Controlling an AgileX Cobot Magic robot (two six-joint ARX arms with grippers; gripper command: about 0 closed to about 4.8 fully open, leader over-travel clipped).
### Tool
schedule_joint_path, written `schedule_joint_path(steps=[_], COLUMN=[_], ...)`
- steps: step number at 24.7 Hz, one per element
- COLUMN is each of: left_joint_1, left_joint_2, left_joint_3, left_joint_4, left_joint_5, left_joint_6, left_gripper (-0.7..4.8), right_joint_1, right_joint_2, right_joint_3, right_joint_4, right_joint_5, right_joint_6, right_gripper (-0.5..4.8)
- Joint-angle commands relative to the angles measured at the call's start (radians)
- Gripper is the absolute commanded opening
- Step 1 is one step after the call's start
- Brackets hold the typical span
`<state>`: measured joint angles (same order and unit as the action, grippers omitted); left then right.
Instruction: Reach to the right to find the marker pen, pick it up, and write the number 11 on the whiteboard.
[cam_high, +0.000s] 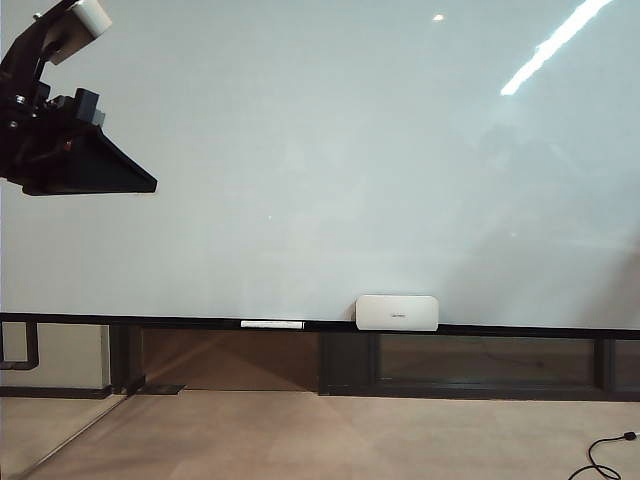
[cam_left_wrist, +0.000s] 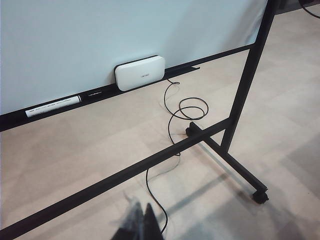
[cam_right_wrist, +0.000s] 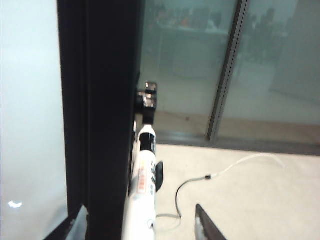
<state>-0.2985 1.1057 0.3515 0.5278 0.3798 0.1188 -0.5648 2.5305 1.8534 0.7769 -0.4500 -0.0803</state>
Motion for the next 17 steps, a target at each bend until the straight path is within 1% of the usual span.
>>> schedule_joint_path(steps=[1, 12, 15, 17], left_joint_1=[0.000, 0.000, 0.000, 0.000], left_joint_2=[-0.002, -0.002, -0.002, -0.002], left_joint_3=[0.003, 0.003, 0.003, 0.003], left_joint_4=[0.013, 0.013, 0.013, 0.013], left_joint_5=[-0.003, -0.003, -0.003, -0.008], left_joint_6=[0.002, 0.001, -0.003, -0.003], left_gripper=[-0.05, -0.05, -0.05, -0.05], right_joint_1=[0.005, 0.018, 0.017, 0.014], right_joint_2=[0.018, 0.059, 0.059, 0.059], right_joint_3=[0.002, 0.010, 0.010, 0.010], right_joint_4=[0.062, 0.115, 0.124, 0.137], right_joint_5=[-0.008, 0.007, 0.033, 0.032], right_joint_6=[-0.003, -0.003, -0.002, 0.000], right_gripper=[2.73, 2.73, 2.73, 2.73])
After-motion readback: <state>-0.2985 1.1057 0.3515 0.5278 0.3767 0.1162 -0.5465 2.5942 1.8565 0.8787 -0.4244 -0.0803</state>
